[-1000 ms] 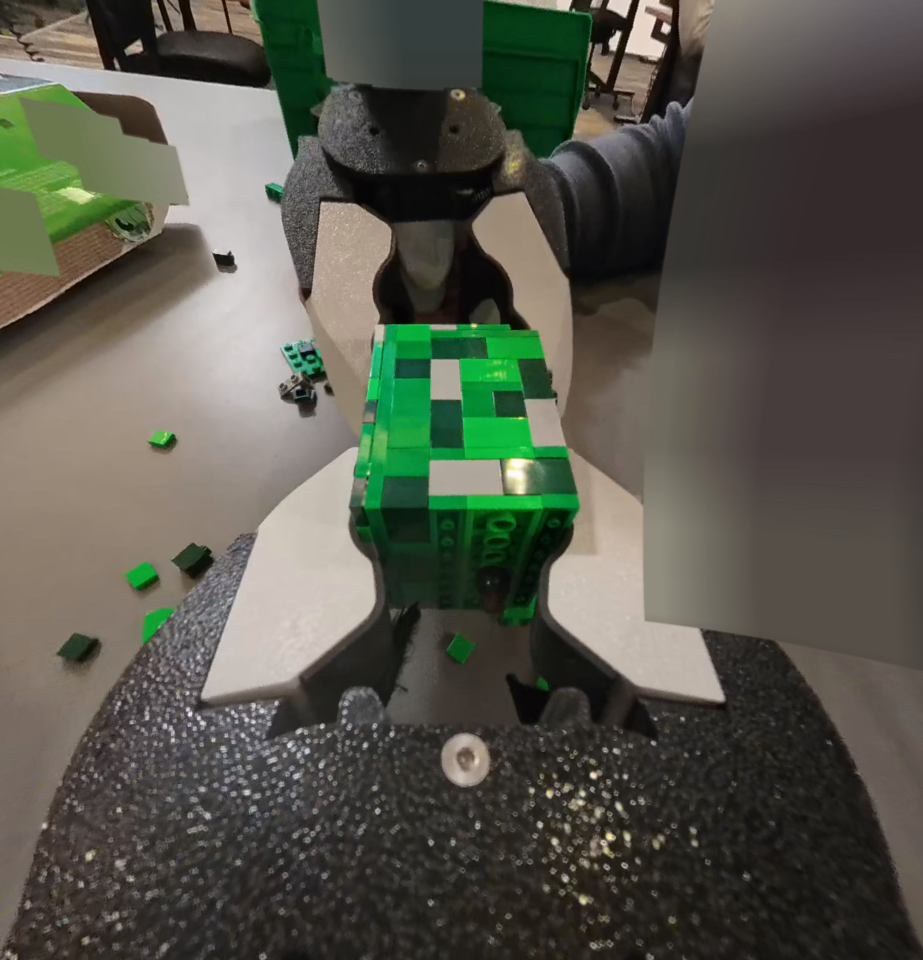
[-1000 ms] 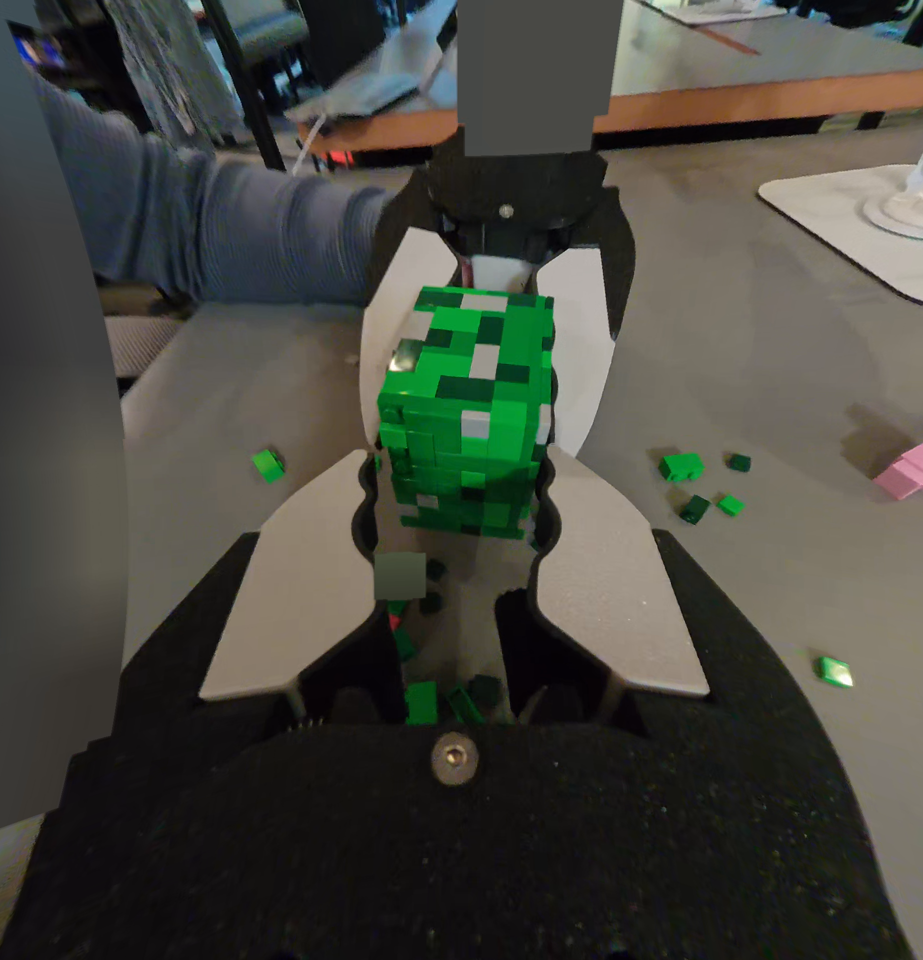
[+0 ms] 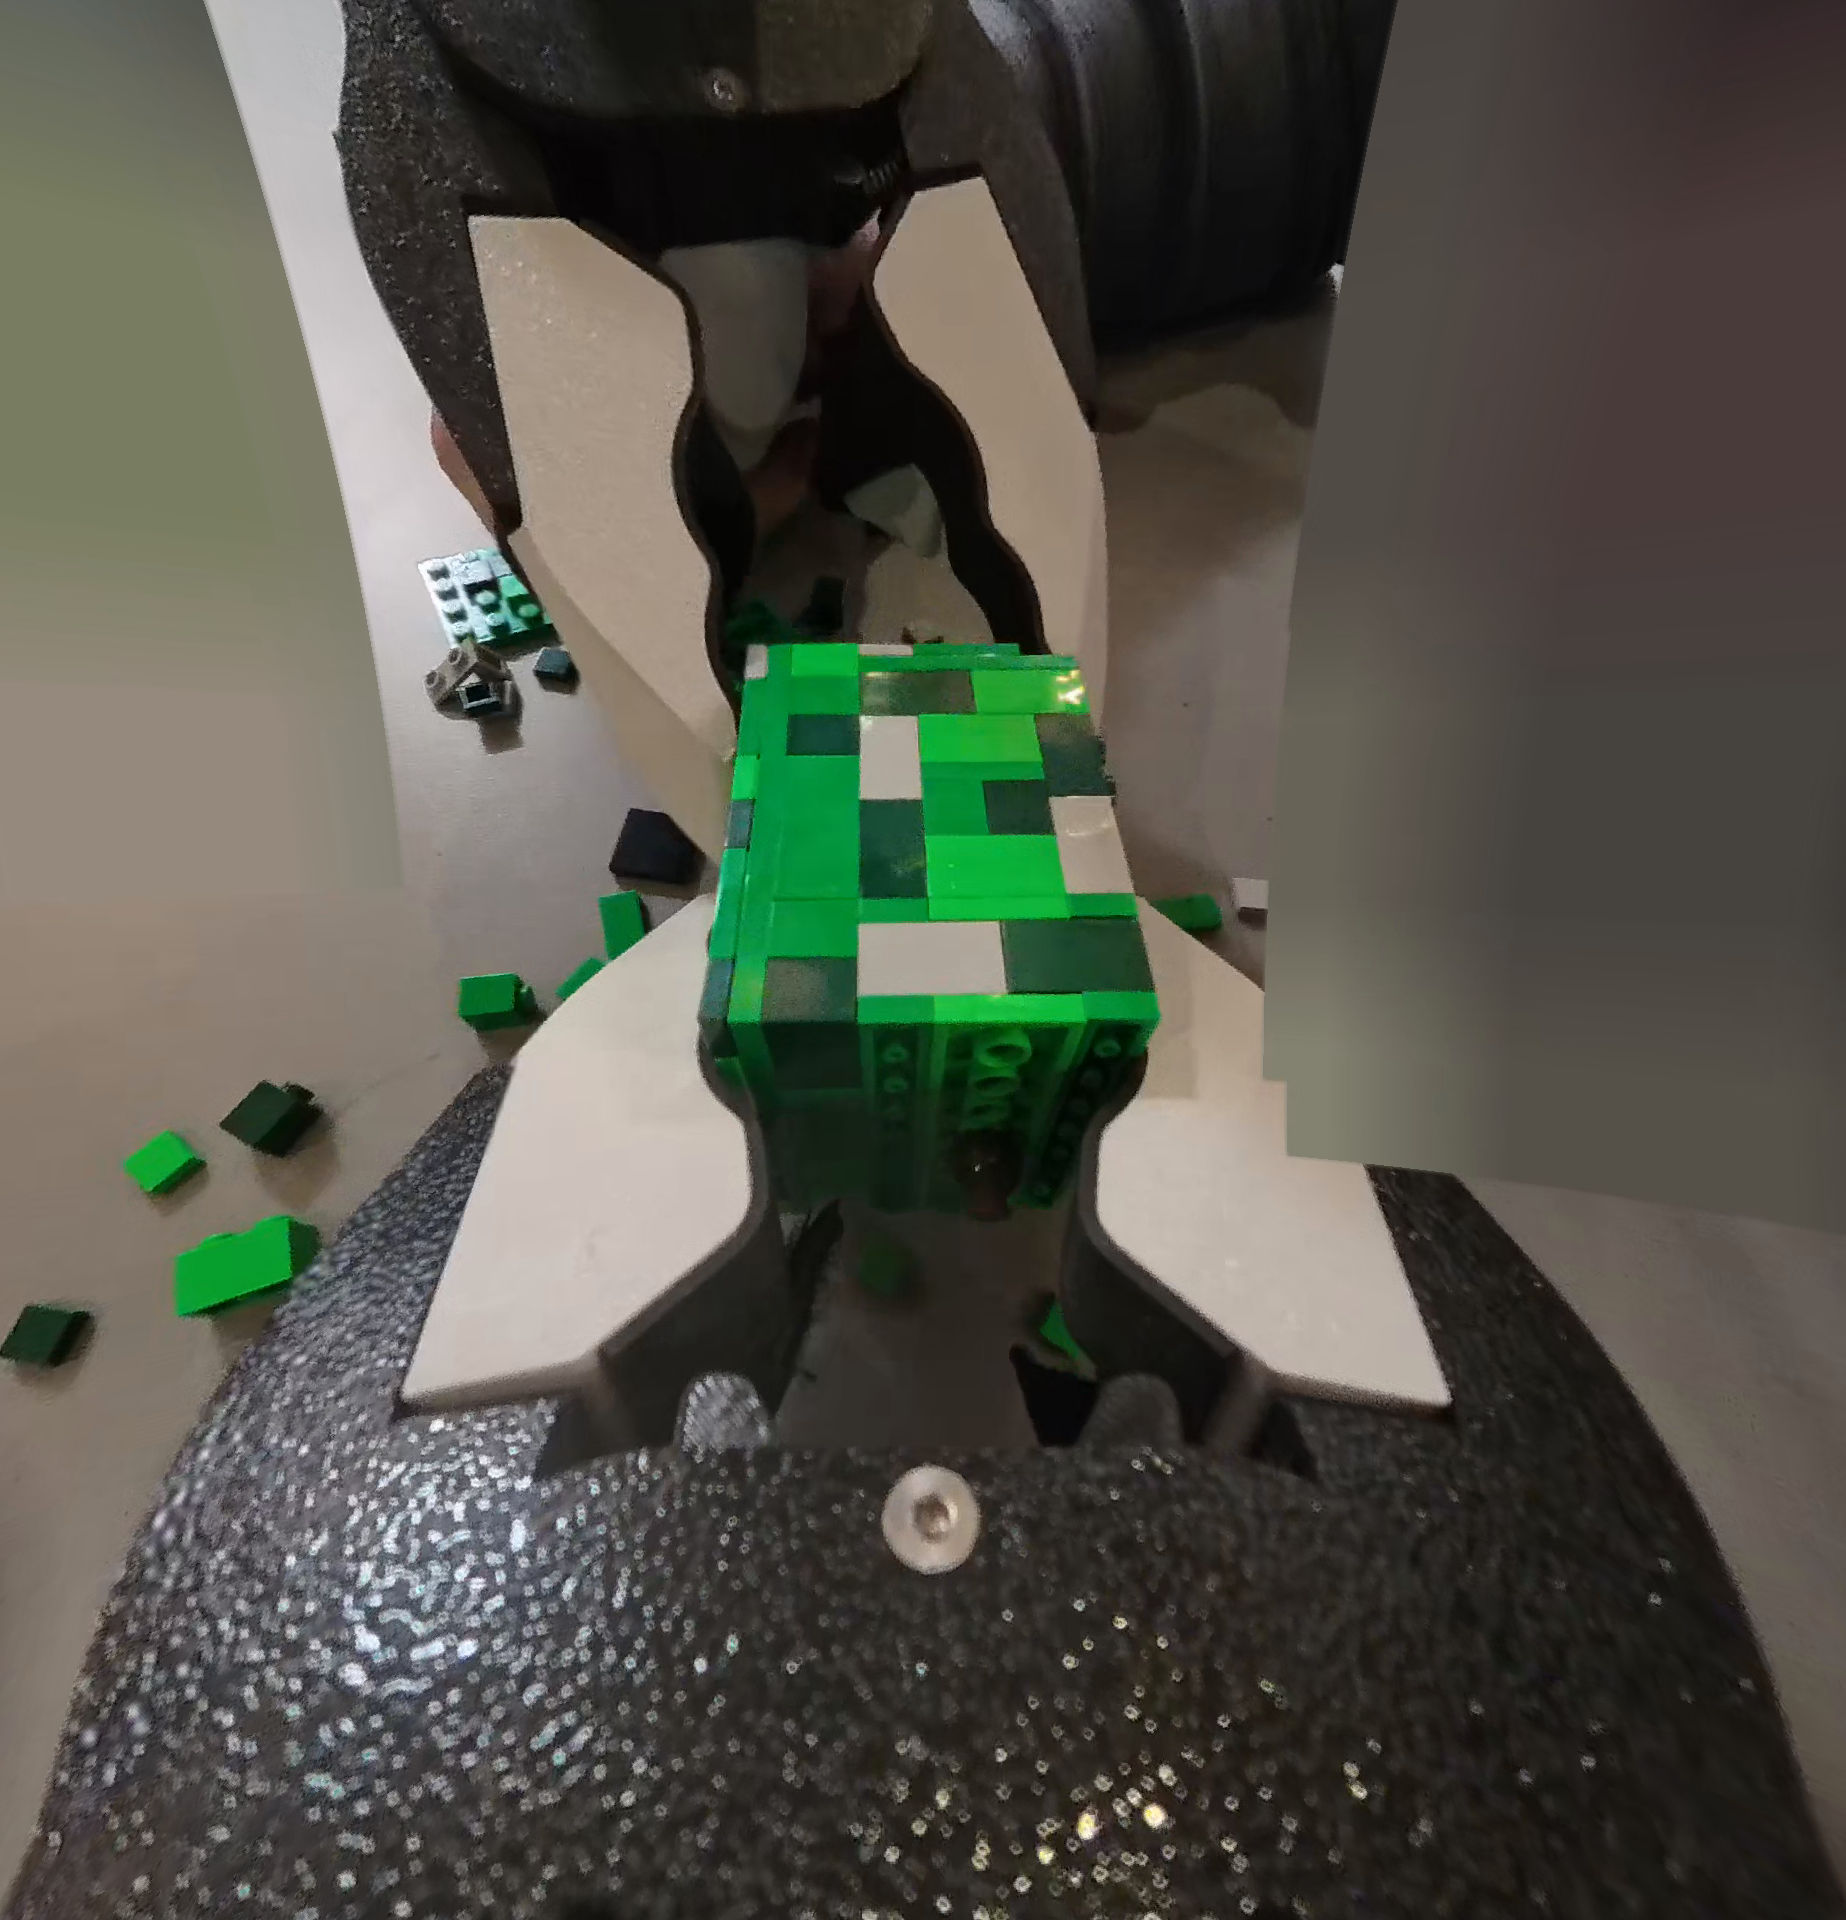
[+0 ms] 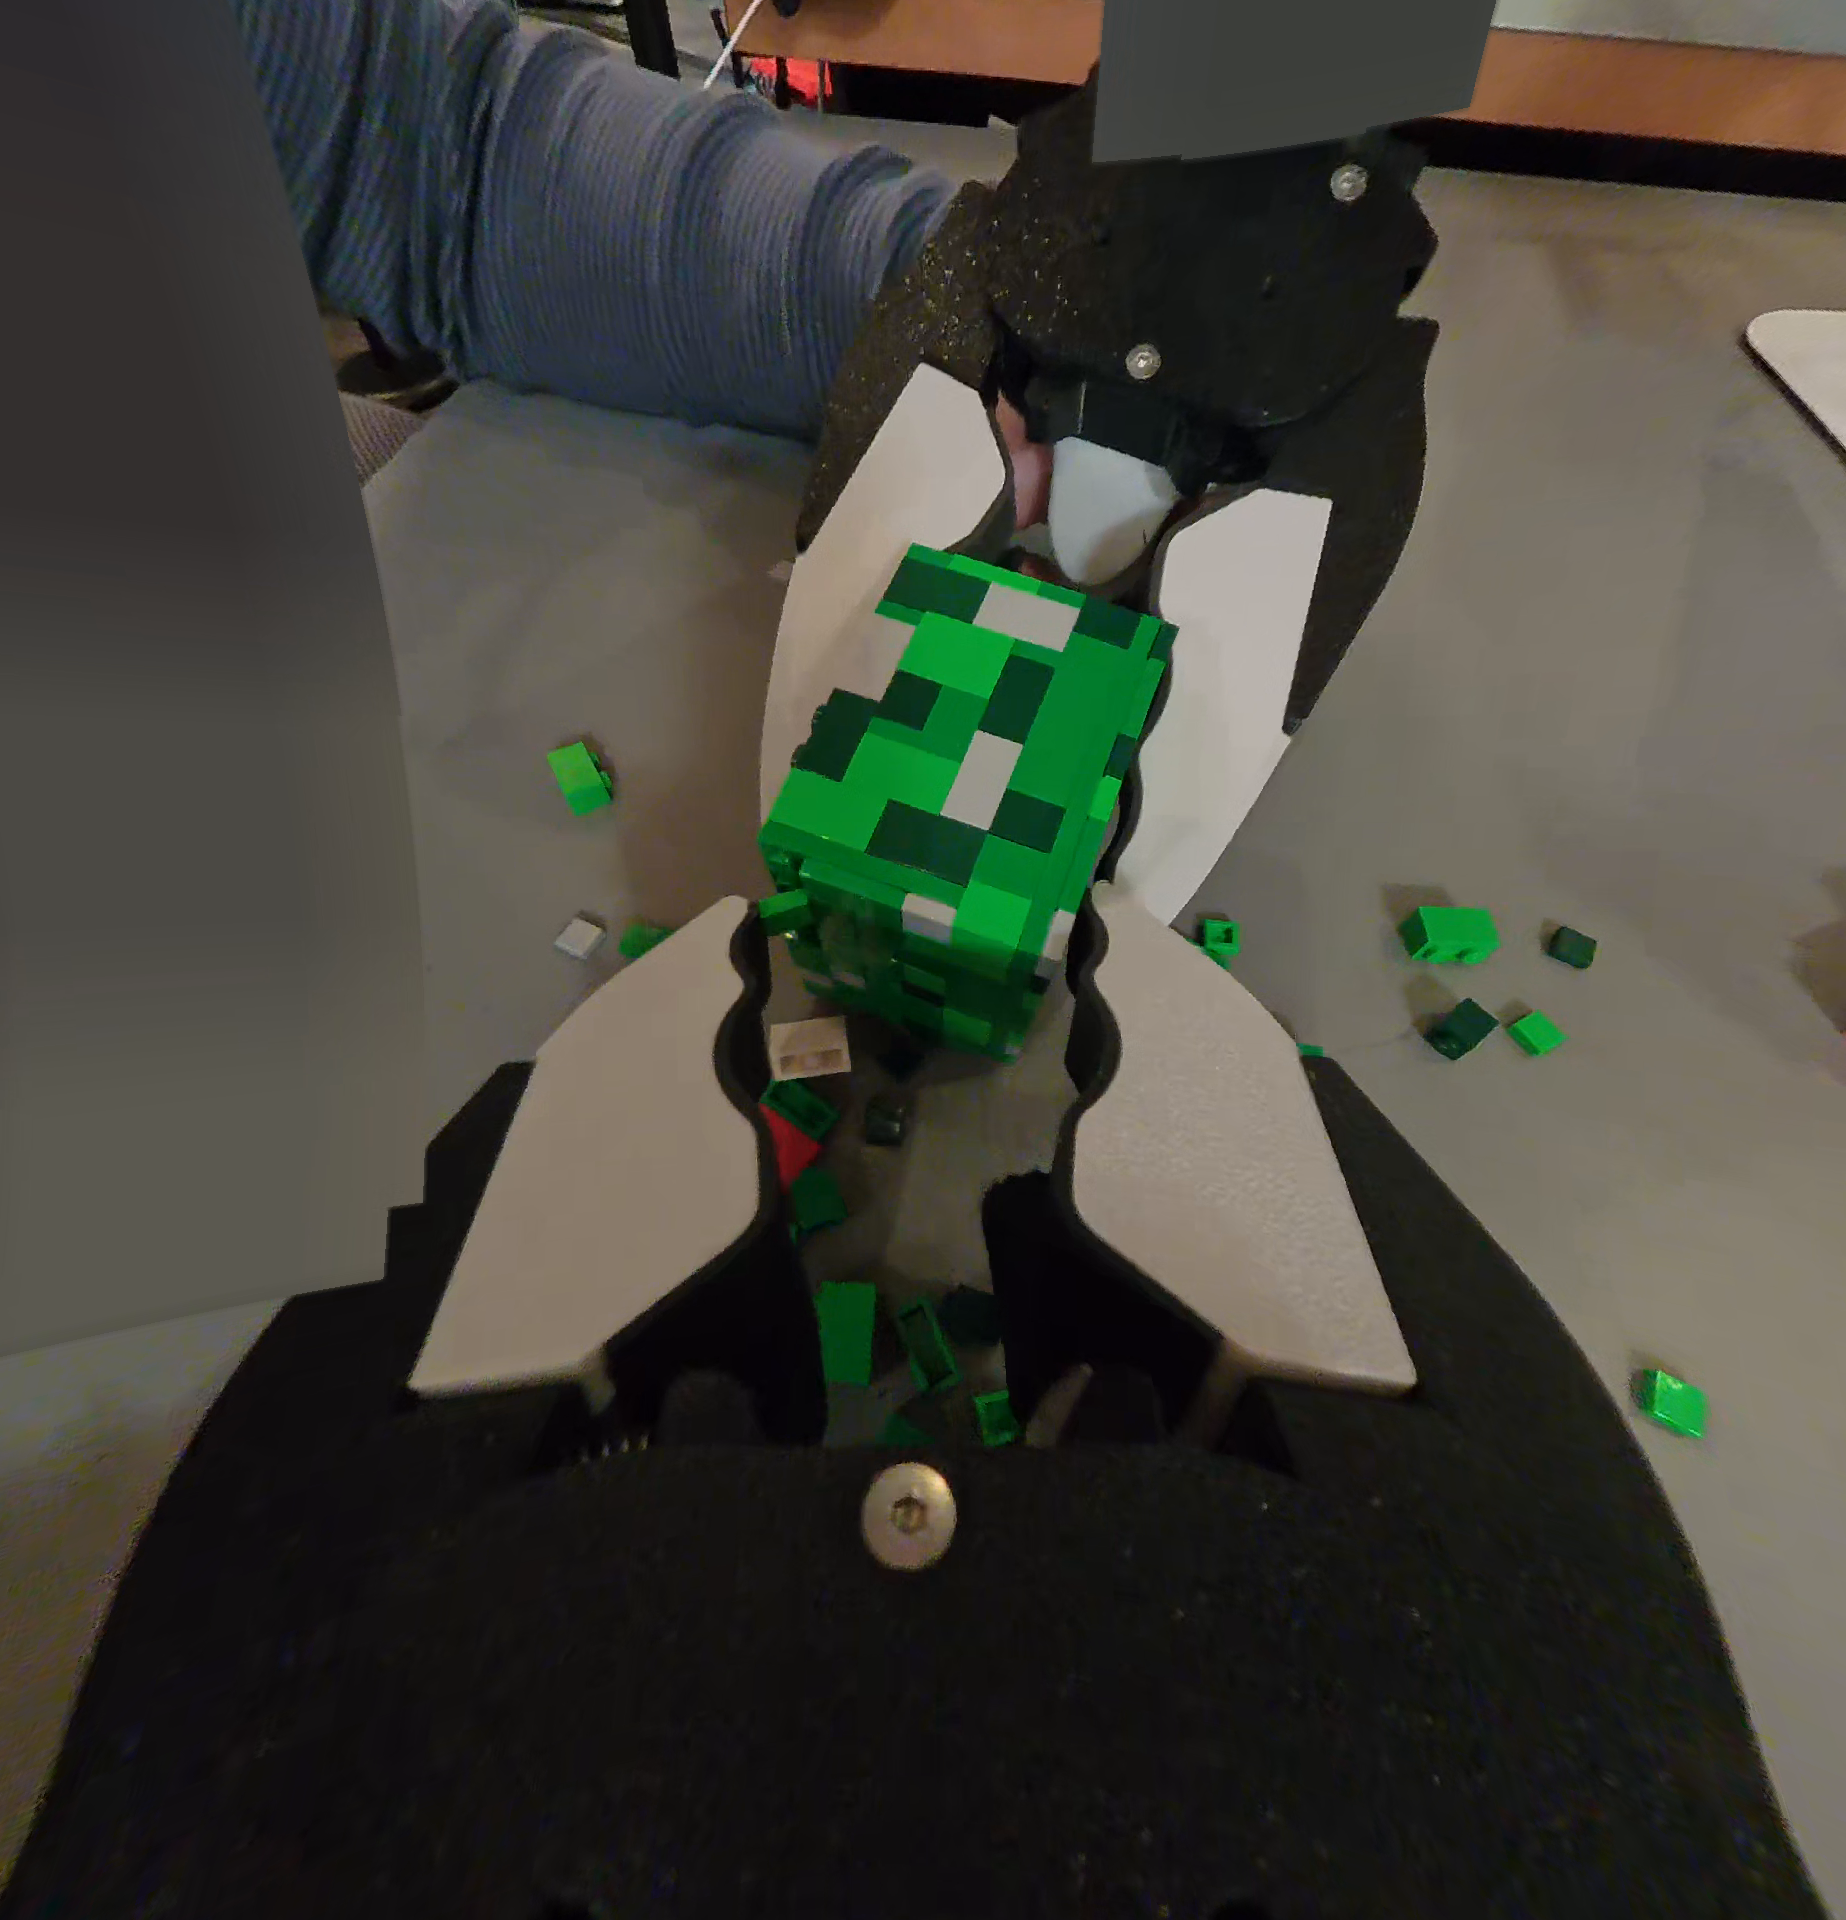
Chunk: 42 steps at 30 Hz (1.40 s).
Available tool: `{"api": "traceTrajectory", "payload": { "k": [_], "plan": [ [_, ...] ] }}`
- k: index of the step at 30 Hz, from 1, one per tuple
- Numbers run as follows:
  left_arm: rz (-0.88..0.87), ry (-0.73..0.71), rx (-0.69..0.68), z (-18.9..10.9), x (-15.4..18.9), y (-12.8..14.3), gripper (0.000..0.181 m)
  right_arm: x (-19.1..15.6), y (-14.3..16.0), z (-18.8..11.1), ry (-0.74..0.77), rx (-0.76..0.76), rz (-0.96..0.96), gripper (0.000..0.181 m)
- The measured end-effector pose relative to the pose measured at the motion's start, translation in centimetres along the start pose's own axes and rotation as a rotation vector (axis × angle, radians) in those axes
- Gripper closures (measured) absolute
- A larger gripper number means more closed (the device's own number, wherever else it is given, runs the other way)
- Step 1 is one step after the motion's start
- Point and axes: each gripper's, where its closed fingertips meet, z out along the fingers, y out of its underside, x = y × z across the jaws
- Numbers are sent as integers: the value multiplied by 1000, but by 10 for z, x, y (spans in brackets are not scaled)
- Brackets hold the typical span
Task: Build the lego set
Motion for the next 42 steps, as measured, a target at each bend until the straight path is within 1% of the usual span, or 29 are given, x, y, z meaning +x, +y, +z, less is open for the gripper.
{"api": "traceTrajectory", "payload": {
  "k": [5, 8, 9, 10, 11, 13, 15, 18, 22, 26, 29, 35, 39, 41, 42],
  "plan": [
    [0, 31, -1, 0, 3, 0, 116, -2, 2, -1, -10, -19, -28, 127],
    [-3, 65, -2, -1, 9, 1, 116, 3, 7, -6, 39, -47, -83, 153],
    [-5, 62, 4, -1, 8, 0, 116, 4, 5, -7, 44, -41, -81, 154],
    [-11, 56, 14, -2, 7, -1, 116, 3, 4, -8, 37, -35, -67, 150],
    [-20, 43, 30, -4, 5, -2, 116, 2, 3, -7, 29, -29, -41, 142],
    [-38, 29, 94, -10, 1, -9, 116, 2, 2, -5, 17, -22, 27, 116],
    [-59, 15, 186, -20, -3, -18, 116, 2, 0, -2, 8, 0, 71, 108],
    [-88, -2, 292, -32, -8, -27, 116, 7, -9, 3, 56, 57, 100, 107],
    [-79, -20, 346, -37, -10, -33, 116, 15, -24, 4, 121, 138, 145, 108],
    [-82, -23, 388, -39, -11, -39, 116, 19, -32, -1, 114, 225, 208, 117],
    [-73, -42, 398, -40, -12, -42, 116, 22, -35, -4, 115, 265, 231, 122],
    [-102, -56, 404, -41, -18, -39, 116, 26, -34, -2, 127, 265, 257, 115],
    [-101, -39, 399, -40, -16, -38, 116, 33, -35, -4, 174, 278, 264, 109],
    [-90, -41, 385, -37, -14, -38, 116, 32, -36, -6, 160, 292, 270, 116],
    [-91, -40, 386, -37, -14, -39, 116, 32, -35, -6, 155, 293, 268, 117]
  ]
}}
